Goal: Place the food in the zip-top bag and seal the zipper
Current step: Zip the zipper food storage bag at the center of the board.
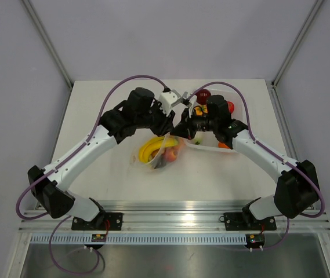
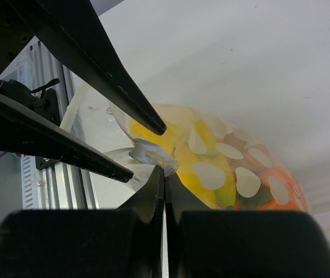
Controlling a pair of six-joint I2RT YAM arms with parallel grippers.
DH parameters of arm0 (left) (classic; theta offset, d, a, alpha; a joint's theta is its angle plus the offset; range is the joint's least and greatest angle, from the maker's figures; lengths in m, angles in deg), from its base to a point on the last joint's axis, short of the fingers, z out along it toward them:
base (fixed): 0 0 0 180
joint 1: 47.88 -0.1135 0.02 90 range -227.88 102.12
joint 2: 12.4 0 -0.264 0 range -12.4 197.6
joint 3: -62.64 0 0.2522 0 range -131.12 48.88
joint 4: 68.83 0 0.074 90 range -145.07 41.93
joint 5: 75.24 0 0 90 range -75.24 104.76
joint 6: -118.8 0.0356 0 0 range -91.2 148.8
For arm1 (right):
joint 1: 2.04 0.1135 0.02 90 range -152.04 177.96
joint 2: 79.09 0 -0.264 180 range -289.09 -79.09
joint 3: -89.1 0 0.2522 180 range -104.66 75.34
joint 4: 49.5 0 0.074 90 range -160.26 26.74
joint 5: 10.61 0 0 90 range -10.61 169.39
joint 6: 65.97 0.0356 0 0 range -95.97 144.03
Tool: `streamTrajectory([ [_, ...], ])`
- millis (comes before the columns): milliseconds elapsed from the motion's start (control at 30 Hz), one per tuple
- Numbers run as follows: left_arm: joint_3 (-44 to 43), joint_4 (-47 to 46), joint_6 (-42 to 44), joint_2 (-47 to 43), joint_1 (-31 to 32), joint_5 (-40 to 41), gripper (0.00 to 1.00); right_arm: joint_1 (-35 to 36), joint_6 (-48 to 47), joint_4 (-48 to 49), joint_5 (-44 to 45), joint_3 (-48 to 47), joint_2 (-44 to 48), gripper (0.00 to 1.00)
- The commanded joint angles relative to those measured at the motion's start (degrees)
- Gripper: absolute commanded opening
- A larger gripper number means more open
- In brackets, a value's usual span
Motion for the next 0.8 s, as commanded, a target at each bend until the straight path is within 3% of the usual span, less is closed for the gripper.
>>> streamTrajectory([
  [0,0.1,-2.7,0.6,0.3,0.3,-2.0,0.34,0.4,0.0,0.7,-1.5,-2.5,2.1,0.0],
  [367,0.7,-1.7,1.1,1.3,0.3,-2.9,0.31,0.4,0.0,0.7,-1.8,-2.7,1.9,0.0],
  [600,1.0,-2.1,1.2,1.4,0.3,-3.0,0.09,0.5,0.0,0.6,-2.1,-2.7,1.8,0.0],
  [633,1.0,-2.0,1.1,1.5,0.3,-3.2,0.01,0.4,0.0,0.6,-2.2,-2.6,1.8,0.0],
  [767,2.0,-2.0,2.0,0.7,0.1,-5.7,0.0,0.4,-0.9,-2.1,-2.7,-4.5,2.1,0.0],
])
